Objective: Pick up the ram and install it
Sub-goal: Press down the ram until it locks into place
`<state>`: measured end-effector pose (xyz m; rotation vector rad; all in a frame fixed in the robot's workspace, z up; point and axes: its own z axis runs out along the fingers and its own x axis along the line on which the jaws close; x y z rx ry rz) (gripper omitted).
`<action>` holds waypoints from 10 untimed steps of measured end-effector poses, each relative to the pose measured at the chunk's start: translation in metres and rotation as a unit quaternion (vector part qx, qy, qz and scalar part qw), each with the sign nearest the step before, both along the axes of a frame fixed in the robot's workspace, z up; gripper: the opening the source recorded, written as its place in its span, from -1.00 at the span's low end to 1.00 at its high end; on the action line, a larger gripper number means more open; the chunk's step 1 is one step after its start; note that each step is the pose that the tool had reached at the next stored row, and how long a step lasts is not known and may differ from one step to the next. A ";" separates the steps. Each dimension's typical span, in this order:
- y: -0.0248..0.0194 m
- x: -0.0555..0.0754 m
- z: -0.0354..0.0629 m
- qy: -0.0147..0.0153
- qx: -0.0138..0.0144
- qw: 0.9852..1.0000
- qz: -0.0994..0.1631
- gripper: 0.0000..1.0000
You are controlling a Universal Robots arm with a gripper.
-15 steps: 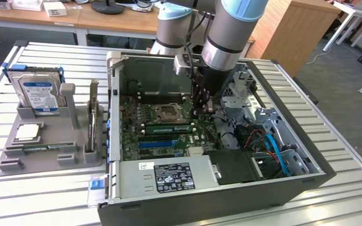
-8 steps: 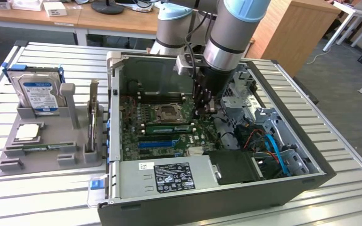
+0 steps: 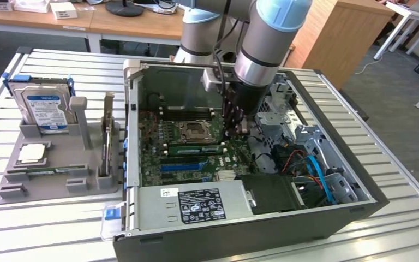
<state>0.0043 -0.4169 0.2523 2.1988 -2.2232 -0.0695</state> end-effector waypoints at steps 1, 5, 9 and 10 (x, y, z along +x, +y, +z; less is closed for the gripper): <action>0.0000 0.000 -0.0019 0.000 0.000 1.000 0.000 -0.79; 0.0000 0.000 -0.0087 -0.001 0.000 1.000 0.000 -0.79; 0.0000 0.000 -0.0093 -0.001 0.000 1.000 0.000 -0.79; 0.0004 0.000 -0.0096 -0.001 0.000 1.000 0.000 -0.79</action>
